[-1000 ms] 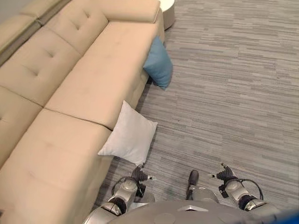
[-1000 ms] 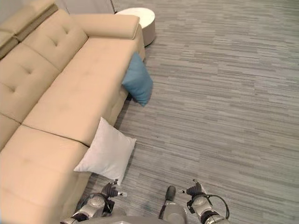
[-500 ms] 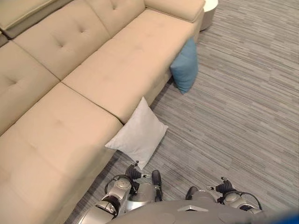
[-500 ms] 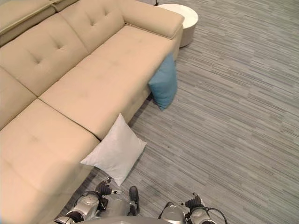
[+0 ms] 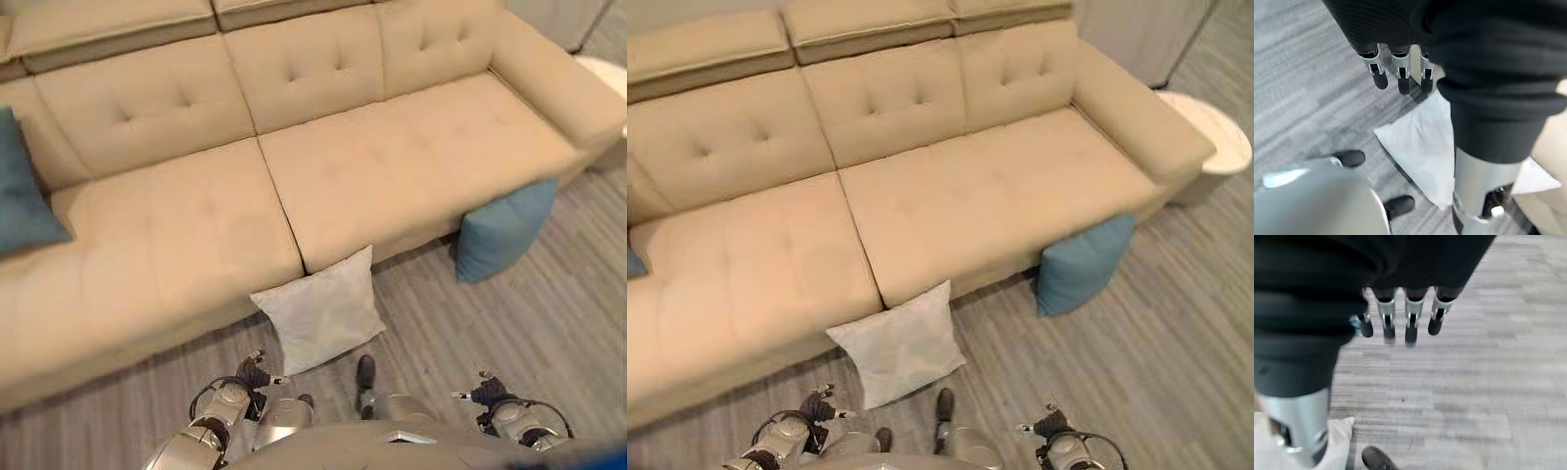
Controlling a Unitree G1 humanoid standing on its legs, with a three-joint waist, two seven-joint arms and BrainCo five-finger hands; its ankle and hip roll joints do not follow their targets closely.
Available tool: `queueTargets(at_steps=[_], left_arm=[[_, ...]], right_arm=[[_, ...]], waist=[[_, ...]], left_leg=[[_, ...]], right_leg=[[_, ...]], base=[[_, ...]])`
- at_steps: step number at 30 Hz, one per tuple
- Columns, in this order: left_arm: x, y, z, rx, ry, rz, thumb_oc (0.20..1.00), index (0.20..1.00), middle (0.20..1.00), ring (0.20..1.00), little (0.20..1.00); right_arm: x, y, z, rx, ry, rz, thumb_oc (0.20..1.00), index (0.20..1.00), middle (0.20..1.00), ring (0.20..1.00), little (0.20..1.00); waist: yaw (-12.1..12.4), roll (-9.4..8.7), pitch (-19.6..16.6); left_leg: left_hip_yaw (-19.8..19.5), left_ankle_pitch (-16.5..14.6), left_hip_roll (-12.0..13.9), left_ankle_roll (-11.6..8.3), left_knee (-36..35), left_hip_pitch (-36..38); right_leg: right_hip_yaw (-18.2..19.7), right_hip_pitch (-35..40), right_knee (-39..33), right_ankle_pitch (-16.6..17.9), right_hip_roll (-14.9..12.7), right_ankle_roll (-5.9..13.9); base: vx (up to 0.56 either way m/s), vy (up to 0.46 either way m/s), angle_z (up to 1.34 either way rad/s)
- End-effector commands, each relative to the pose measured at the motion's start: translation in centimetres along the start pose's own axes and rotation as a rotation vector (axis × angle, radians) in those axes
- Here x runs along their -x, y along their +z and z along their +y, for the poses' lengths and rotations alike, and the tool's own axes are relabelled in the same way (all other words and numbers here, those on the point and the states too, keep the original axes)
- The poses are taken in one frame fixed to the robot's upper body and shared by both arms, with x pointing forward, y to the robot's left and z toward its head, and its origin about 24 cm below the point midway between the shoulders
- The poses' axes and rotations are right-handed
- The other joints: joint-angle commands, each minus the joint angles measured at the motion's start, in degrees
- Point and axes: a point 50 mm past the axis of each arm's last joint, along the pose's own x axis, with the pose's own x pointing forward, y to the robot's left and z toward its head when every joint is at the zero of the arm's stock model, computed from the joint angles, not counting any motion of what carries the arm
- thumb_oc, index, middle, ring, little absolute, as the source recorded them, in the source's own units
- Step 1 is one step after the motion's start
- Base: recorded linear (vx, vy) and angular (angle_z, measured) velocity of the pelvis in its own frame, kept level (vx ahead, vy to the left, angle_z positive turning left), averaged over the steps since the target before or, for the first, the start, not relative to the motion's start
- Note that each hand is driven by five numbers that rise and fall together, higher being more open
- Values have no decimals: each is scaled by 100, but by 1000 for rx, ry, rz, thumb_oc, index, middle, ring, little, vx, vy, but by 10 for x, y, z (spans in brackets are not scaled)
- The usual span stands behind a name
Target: Pick up all the scattered cushions and arrange them neatly on the sofa.
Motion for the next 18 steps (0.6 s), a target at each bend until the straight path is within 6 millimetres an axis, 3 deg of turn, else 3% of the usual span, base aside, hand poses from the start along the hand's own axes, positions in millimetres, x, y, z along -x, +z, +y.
queueTargets(at_steps=[1, 2, 4, 9, 12, 18], left_arm=[[-3, 20, -9, -24, -29, -60, 1000, 1000, 1000, 1000, 1000], [-3, 22, -8, -31, -28, -71, 1000, 1000, 1000, 1000, 1000], [-3, 23, -4, -26, -16, -78, 1000, 1000, 1000, 1000, 1000], [-2, 15, 14, 10, 44, -54, 1000, 1000, 1000, 1000, 1000], [-2, 21, 33, 48, 108, -81, 1000, 1000, 1000, 1000, 1000], [-2, 67, 65, 167, 251, -234, 1000, 1000, 1000, 1000, 1000]], right_arm=[[-2, 2, -11, -38, -21, -16, 1000, 1000, 1000, 1000, 1000], [-1, -2, -11, -56, -20, -4, 1000, 1000, 1000, 1000, 1000], [-1, -2, -10, -65, -22, -4, 1000, 1000, 1000, 1000, 1000], [-1, 7, -5, -62, -12, -35, 1000, 1000, 1000, 1000, 1000], [-2, 20, -9, -93, -24, -78, 1000, 1000, 1000, 1000, 1000], [-4, 70, -35, -167, -121, -229, 1000, 1000, 1000, 1000, 1000]], waist=[[-228, 227, 257], [-308, 215, 272], [-357, 194, 259], [-291, 97, 209], [-212, 12, 278], [-120, -22, 711]], left_leg=[[612, 125, -76, 34, -74, -588], [1379, 133, 50, 90, 36, -685], [1992, 134, 205, 129, 132, -788], [1923, 122, 107, 223, -224, -657], [1905, 110, 75, 263, -188, -780], [1825, 242, 110, 223, 6, -1639]], right_leg=[[94, 280, 475, -691, -576, 1058], [-198, 347, 432, -724, -624, 1045], [-417, 368, 415, -705, -645, 1041], [-518, 358, 649, -776, -700, 1120], [-549, 146, 894, -817, -757, 1126], [-542, -869, 1337, -752, -880, 1043]], base=[[-114, -60, 93], [-95, -40, 90], [-3, 35, 169], [77, 76, 13], [10, 49, 3], [-139, -16, 18]])
